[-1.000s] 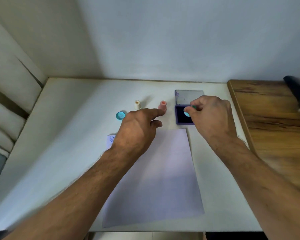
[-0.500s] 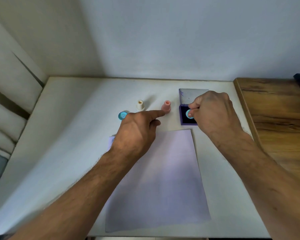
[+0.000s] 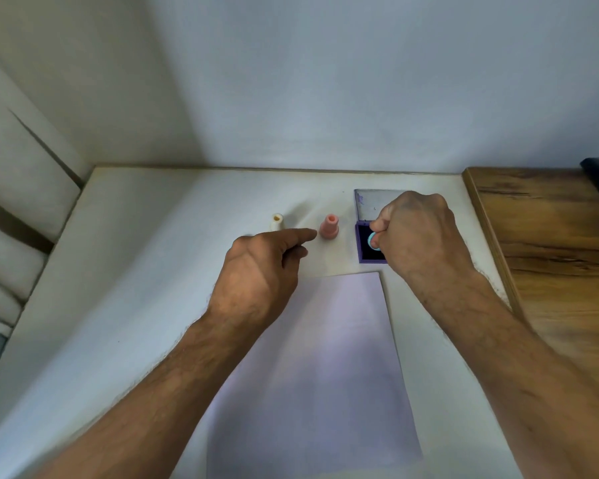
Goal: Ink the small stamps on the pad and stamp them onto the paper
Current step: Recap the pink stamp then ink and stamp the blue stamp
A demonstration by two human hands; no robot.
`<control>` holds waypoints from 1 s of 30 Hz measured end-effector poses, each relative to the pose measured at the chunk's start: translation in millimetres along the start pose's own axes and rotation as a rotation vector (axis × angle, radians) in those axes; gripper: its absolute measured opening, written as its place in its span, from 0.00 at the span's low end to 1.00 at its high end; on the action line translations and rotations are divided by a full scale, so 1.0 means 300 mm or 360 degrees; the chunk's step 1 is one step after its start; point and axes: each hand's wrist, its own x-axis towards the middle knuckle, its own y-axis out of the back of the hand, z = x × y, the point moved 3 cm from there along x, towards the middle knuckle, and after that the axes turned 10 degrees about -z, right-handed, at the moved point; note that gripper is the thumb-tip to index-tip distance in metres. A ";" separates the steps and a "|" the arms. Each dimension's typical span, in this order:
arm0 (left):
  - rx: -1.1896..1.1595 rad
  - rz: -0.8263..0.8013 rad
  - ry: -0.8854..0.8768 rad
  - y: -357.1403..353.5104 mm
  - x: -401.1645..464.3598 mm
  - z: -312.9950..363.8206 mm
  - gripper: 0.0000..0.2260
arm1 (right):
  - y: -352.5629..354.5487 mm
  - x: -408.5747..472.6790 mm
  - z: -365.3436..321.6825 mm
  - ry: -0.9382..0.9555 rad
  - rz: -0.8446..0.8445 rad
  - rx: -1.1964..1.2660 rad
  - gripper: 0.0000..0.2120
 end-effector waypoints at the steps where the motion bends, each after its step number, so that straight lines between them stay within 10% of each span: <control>1: 0.0005 -0.0002 -0.0004 -0.001 -0.001 -0.002 0.13 | 0.004 0.008 -0.005 -0.0051 -0.0037 -0.0022 0.12; 30: 0.0022 0.0082 0.0018 0.051 -0.002 -0.011 0.13 | 0.023 -0.047 0.018 0.0021 0.0054 0.0318 0.09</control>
